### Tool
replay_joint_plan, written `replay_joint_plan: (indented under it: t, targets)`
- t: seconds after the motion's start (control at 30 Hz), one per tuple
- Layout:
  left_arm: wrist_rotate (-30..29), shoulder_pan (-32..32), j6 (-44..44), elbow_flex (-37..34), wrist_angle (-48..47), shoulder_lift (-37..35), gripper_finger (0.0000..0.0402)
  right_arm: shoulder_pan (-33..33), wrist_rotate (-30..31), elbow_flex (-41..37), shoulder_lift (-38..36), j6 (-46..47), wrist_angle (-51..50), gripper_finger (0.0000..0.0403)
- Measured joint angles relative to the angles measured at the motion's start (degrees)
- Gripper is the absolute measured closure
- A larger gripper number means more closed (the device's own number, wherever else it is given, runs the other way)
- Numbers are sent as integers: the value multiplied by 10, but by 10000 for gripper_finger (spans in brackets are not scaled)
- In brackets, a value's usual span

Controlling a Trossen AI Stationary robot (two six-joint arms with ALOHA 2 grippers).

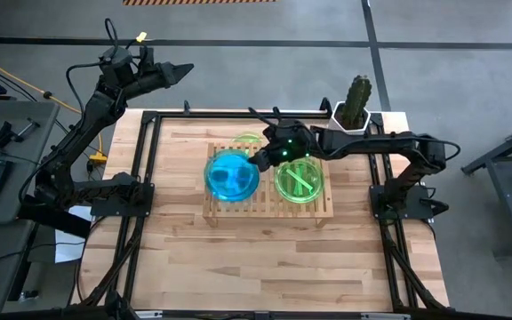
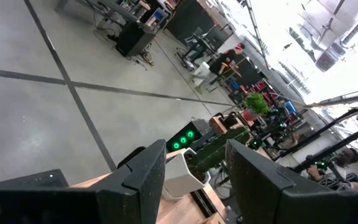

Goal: Place and stack plates onto a shelf
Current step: Stack the blue plate on top of the other blue plate on the shelf

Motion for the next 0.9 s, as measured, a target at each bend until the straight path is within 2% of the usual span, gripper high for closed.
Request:
replay_joint_plan:
  t: [0.2,0.47,0.77,0.9]
  targets:
    - [2,0,0,0,0,0,243,-5,-9,0,-18,-18,-46,403]
    - [2,0,0,0,0,0,243,-4,-20,0,-20,-29,-47,390]
    - [2,0,0,0,0,0,243,-5,-3,0,-21,-42,-35,267]
    - [2,0,0,0,0,0,243,-5,-11,0,-21,-54,-33,225]
